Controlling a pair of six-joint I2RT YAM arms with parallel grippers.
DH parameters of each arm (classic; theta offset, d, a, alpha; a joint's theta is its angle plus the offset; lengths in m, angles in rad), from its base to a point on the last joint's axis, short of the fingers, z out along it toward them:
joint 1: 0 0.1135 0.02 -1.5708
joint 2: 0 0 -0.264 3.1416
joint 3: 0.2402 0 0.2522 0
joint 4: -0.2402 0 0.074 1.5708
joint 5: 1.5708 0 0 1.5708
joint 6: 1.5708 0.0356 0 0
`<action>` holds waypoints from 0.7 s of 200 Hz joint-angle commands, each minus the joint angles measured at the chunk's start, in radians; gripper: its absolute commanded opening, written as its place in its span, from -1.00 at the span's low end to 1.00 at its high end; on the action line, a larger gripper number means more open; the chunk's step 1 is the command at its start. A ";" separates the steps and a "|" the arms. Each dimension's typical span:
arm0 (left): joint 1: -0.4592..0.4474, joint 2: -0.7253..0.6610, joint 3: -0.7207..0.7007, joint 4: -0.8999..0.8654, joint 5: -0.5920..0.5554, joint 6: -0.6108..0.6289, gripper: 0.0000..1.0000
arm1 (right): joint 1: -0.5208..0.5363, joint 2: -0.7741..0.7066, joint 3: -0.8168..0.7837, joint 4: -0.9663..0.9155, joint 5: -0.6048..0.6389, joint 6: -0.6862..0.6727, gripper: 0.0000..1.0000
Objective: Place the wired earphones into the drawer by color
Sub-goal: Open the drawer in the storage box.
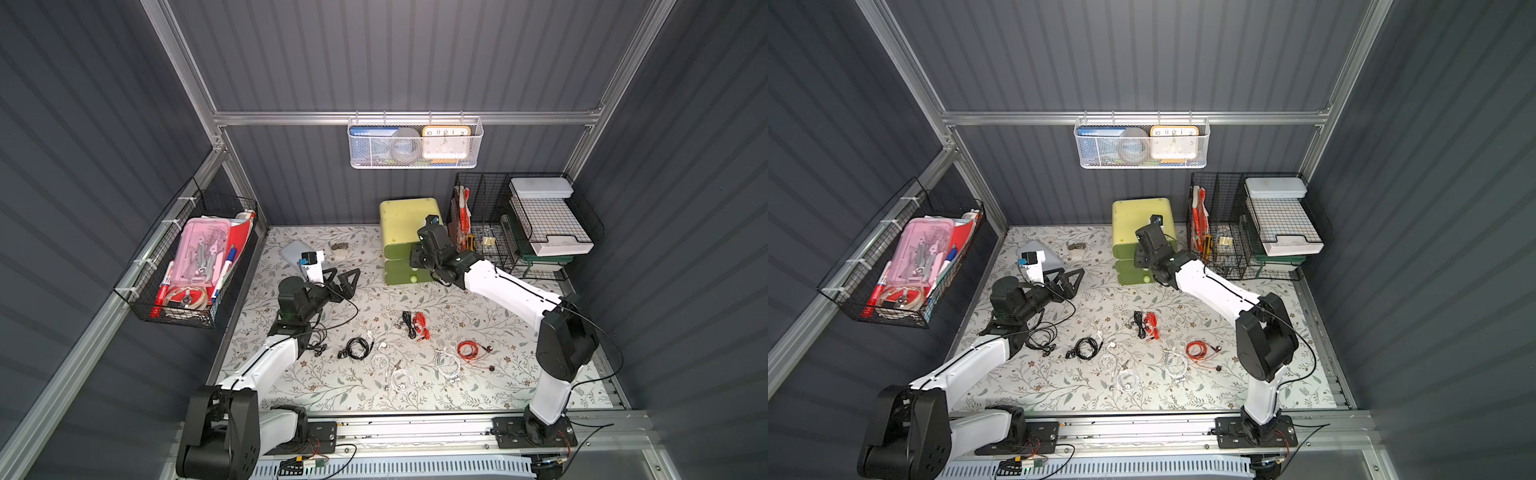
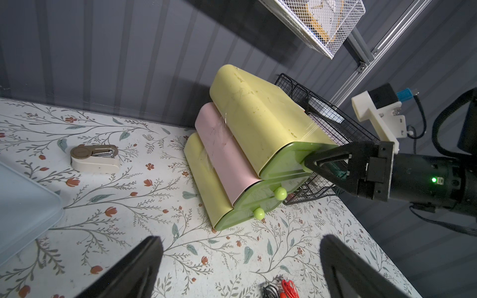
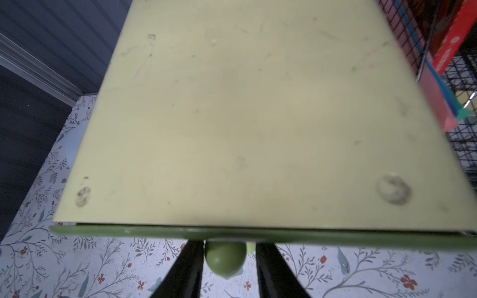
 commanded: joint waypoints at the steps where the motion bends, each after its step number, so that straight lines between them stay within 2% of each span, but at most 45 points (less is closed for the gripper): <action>1: -0.002 -0.021 0.005 0.010 0.007 0.010 0.98 | -0.007 0.027 0.032 -0.007 0.014 -0.010 -0.28; 140: -0.002 -0.031 -0.001 0.012 0.003 0.015 0.98 | -0.058 0.098 0.130 -0.037 -0.047 -0.036 -0.49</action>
